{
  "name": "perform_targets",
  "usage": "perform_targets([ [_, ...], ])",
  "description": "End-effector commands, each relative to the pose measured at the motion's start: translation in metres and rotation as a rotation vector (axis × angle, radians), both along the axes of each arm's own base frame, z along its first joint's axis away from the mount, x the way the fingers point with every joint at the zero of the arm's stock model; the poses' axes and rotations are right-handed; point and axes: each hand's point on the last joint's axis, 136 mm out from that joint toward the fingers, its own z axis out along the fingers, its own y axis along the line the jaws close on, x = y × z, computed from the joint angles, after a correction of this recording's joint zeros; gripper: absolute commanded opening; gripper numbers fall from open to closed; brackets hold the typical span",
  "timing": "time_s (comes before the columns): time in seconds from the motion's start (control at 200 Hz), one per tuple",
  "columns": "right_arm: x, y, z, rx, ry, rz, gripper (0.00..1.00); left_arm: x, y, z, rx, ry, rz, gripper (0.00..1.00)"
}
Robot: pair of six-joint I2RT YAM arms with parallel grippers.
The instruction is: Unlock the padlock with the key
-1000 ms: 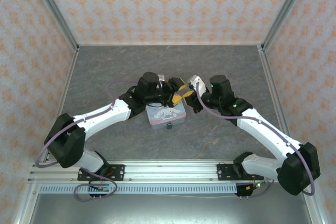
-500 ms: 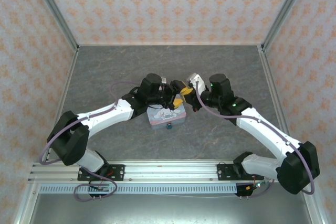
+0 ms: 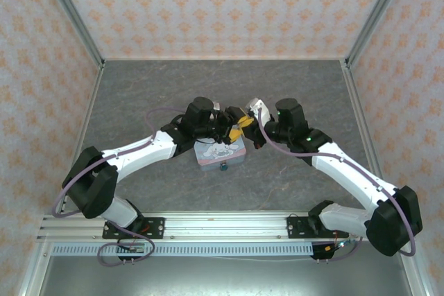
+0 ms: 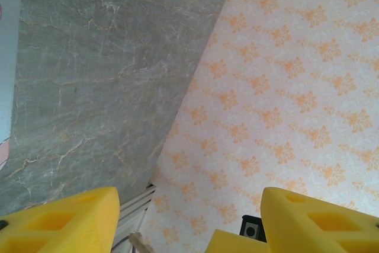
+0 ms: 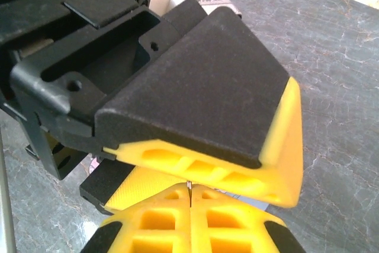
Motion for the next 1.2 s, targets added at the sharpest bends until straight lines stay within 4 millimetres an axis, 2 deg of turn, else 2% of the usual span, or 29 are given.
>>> perform_targets([
  [0.0,-0.0074,0.0051,0.004,0.028,-0.003,0.032,0.0,-0.0006,-0.0064,0.0121,-0.023,-0.029,-0.026,0.63],
  [0.525,-0.0128,0.0093,-0.0008,0.037,0.024,0.052,0.0,-0.0003,-0.006,0.0141,-0.026,-0.034,-0.022,0.54],
  [0.781,-0.0136,0.0098,-0.0036,0.038,0.036,0.054,0.0,-0.0003,-0.0057,0.0131,-0.024,-0.033,-0.022,0.45],
  [1.006,-0.0129,0.0091,-0.001,0.043,0.022,0.049,0.0,-0.0006,-0.0046,0.0103,-0.017,-0.027,-0.018,0.29],
  [1.191,-0.0121,0.0083,-0.0003,0.044,0.019,0.041,0.0,-0.0014,-0.0039,0.0078,-0.007,-0.023,-0.02,0.21],
])
